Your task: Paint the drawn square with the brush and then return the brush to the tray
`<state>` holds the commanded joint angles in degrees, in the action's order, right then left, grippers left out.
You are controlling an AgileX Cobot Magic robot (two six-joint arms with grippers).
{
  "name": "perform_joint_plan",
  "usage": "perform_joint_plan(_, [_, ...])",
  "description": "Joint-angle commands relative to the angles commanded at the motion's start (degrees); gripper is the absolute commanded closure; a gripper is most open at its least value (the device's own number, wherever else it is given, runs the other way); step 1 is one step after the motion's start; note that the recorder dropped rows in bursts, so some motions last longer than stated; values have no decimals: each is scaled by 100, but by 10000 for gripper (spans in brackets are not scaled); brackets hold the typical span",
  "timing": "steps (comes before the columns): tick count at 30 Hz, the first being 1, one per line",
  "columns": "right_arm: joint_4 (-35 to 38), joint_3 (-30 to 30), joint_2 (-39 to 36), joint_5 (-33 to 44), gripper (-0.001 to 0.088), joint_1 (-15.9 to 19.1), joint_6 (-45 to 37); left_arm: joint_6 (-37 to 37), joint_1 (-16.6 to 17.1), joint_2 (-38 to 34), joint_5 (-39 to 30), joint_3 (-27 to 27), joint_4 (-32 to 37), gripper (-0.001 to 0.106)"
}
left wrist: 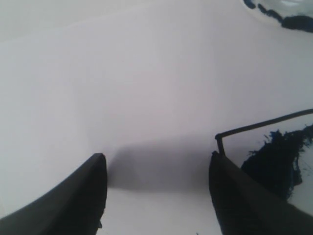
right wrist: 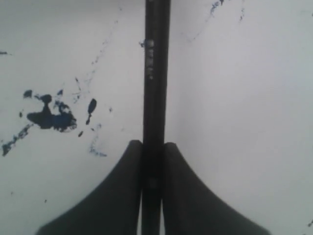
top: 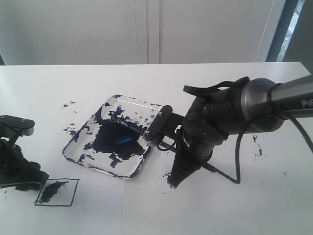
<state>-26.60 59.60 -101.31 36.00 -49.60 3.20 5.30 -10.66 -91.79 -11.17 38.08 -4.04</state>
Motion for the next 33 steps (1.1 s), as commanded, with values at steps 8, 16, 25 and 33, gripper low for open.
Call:
perform_joint_plan(8, [-20, 740, 673, 2673, 868, -789, -364, 0, 0, 0, 37, 0, 0, 413])
perform_joint_plan(16, [4, 1549, 699, 3396, 868, -1585, -924, 0, 0, 0, 35, 0, 0, 413])
perform_joint_plan(25, [140, 1705, 387, 3396, 868, -2002, -1051, 0, 0, 0, 12, 0, 0, 413])
perform_joint_plan(33, [401, 1705, -118, 3396, 868, -2185, -1350, 0, 0, 0, 12, 0, 0, 413])
